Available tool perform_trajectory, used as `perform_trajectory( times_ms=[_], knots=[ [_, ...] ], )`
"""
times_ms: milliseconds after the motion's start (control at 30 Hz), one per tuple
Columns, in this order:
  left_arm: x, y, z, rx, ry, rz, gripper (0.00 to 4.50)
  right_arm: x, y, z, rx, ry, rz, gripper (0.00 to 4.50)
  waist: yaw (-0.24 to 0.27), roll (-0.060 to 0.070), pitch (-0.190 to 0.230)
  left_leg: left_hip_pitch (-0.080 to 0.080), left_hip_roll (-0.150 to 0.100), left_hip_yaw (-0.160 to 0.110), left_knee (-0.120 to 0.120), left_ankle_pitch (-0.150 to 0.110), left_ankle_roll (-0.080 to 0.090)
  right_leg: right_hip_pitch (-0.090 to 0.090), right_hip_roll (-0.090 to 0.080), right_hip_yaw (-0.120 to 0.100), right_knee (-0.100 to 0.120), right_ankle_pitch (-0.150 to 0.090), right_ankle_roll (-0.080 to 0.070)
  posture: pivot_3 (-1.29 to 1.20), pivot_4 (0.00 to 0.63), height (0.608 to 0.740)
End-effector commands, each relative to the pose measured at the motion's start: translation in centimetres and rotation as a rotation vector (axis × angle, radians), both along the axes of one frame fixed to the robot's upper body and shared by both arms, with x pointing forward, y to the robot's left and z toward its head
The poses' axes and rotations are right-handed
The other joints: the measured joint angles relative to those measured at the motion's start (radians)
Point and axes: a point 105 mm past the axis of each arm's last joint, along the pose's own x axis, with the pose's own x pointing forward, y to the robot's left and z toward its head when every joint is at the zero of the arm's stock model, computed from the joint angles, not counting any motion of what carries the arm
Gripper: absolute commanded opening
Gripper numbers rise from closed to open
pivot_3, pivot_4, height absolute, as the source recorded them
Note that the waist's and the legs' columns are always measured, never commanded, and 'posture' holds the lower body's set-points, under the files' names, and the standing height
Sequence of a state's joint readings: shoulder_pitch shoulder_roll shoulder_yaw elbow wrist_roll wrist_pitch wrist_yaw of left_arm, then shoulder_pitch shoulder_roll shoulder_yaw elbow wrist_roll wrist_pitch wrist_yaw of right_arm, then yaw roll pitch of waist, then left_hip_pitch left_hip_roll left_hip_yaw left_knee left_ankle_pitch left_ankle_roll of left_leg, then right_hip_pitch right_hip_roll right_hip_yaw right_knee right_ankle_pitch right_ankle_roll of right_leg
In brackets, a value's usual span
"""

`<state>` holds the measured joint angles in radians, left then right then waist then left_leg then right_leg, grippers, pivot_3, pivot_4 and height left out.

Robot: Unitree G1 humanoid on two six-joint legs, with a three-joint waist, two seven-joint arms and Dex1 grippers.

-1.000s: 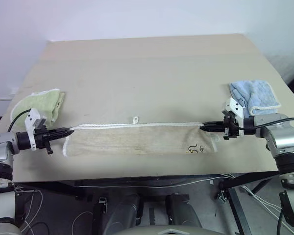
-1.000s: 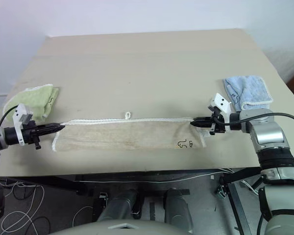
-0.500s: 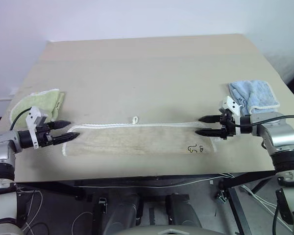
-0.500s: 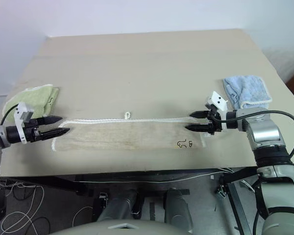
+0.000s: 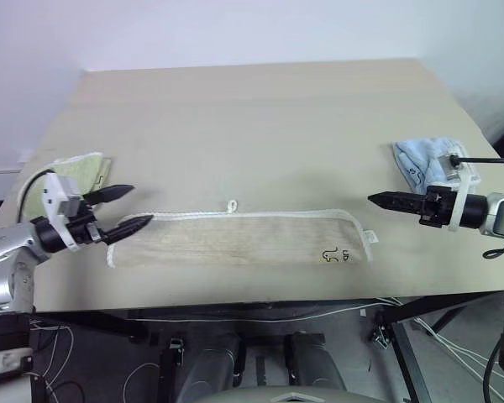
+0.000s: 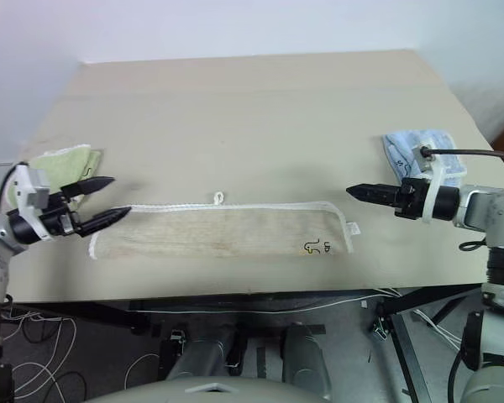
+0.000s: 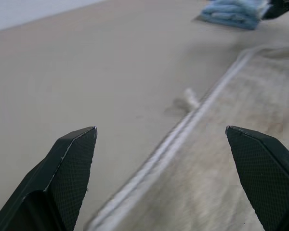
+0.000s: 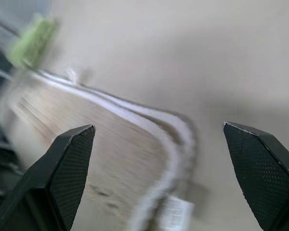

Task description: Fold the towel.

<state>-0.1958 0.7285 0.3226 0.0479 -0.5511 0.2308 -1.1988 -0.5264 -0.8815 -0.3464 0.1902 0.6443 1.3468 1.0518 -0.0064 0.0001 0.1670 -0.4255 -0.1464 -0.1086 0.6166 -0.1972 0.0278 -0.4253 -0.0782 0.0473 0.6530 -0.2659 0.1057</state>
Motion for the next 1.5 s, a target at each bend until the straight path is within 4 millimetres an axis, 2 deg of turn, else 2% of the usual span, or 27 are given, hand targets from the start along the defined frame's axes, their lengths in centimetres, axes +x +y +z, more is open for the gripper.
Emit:
perform_trajectory(
  times_ms=[33, 167, 267, 433, 600, 833, 1000, 1200, 1300, 1500],
  knots=[
    [-0.8, -3.3, 1.0, -0.022, -0.01, -0.085, 4.5, -1.5, -0.2, 0.4, 0.077, 0.095, -0.034, 4.47, 0.003, 0.0, 0.0, 0.0, 0.0, 0.0, 0.0, 0.0, 0.0, 0.0, 0.0, 0.0, 0.0, 0.0, 0.0, 0.0, 0.15, 0.74],
    [-1.4, -6.3, 0.2, 0.026, 0.079, -0.14, 4.5, -3.4, -0.1, -0.9, 0.104, 0.194, -0.02, 4.47, 0.001, 0.0, 0.0, 0.0, 0.0, 0.0, 0.0, 0.0, 0.0, 0.0, 0.0, 0.0, -0.001, 0.0, 0.0, 0.0, 0.15, 0.74],
    [-1.9, -8.7, 1.4, -0.058, 0.1, -0.206, 4.5, -4.6, -0.3, -1.8, 0.109, 0.234, -0.023, 4.47, -0.001, 0.0, 0.0, 0.0, 0.0, 0.0, 0.0, 0.0, 0.001, 0.001, 0.0, 0.0, -0.001, 0.0, 0.0, 0.0, 0.15, 0.74],
    [-1.8, -10.5, 1.3, -0.042, 0.095, -0.244, 4.5, -6.7, 0.0, -4.2, 0.097, 0.329, -0.013, 4.47, -0.003, -0.001, 0.0, 0.0, 0.0, 0.0, 0.001, 0.001, 0.002, 0.002, 0.0, 0.0, -0.001, 0.0, 0.0, 0.0, 0.15, 0.74],
    [-2.2, -10.6, -0.2, 0.039, 0.107, -0.276, 4.5, -7.7, 0.2, -5.4, 0.1, 0.381, -0.013, 4.47, -0.006, 0.0, -0.001, 0.0, 0.0, 0.001, 0.001, 0.001, 0.002, 0.002, 0.0, 0.0, -0.001, 0.0, 0.0, 0.0, 0.15, 0.74],
    [-2.4, -10.3, -0.8, 0.063, 0.1, -0.286, 4.5, -5.5, 2.1, -5.5, 0.141, 0.332, -0.013, 4.47, -0.003, -0.001, -0.001, 0.001, 0.0, 0.0, 0.001, 0.001, 0.002, 0.003, 0.0, 0.0, -0.003, 0.0, 0.0, 0.0, 0.15, 0.74],
    [-2.2, -9.7, -1.0, 0.092, 0.09, -0.267, 4.5, -5.3, 2.6, -7.4, 0.113, 0.381, -0.051, 4.47, -0.001, -0.005, -0.003, 0.0, 0.0, 0.0, 0.0, 0.001, 0.003, 0.003, 0.0, -0.001, -0.005, 0.0, 0.0, 0.0, 0.15, 0.74],
    [-2.3, -9.6, -1.5, 0.096, 0.087, -0.266, 4.5, -5.1, 2.8, -7.8, 0.157, 0.376, -0.079, 4.47, -0.01, -0.007, -0.005, 0.006, 0.0, 0.0, 0.0, -0.001, 0.001, 0.008, 0.0, 0.0, -0.005, -0.001, -0.002, 0.0, 0.15, 0.74],
    [-2.4, -9.6, -1.9, 0.104, 0.086, -0.268, 4.5, -4.9, 2.1, -7.9, 0.17, 0.381, -0.119, 3.94, -0.008, -0.007, -0.005, 0.011, 0.0, 0.0, -0.001, -0.001, 0.001, 0.014, 0.0, 0.0, -0.007, -0.002, -0.004, 0.0, 0.15, 0.74],
    [-2.4, -10.2, -1.5, 0.118, 0.073, -0.283, 4.5, -4.9, 2.4, -7.9, 0.205, 0.372, -0.125, 2.0, -0.006, -0.007, -0.005, 0.011, 0.0, 0.0, -0.001, -0.001, 0.001, 0.015, 0.0, 0.0, -0.008, -0.003, -0.004, 0.0, 0.15, 0.74]
  ],
)
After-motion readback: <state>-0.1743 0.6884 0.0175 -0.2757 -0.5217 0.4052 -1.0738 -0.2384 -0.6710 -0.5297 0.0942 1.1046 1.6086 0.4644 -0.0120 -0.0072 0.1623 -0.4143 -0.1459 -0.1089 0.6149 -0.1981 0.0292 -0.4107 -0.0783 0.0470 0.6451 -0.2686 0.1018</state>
